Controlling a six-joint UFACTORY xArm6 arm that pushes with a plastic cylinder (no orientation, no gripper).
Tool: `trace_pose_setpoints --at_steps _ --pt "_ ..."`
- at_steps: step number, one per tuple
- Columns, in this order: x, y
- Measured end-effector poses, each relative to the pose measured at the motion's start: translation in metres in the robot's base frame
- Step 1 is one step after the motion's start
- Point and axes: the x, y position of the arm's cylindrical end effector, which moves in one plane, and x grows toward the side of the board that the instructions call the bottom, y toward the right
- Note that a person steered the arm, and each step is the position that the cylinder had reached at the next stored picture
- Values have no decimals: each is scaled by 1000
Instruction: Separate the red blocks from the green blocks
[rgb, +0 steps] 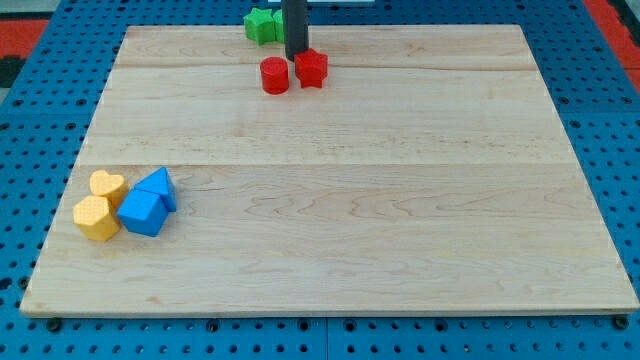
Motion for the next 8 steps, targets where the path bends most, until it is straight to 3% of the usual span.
trace_pose_setpoints --at_steps 1,3,6,7,8 --pt "29 0" --pt "16 57" --pt "12 83" --pt "21 116" --pt "59 110"
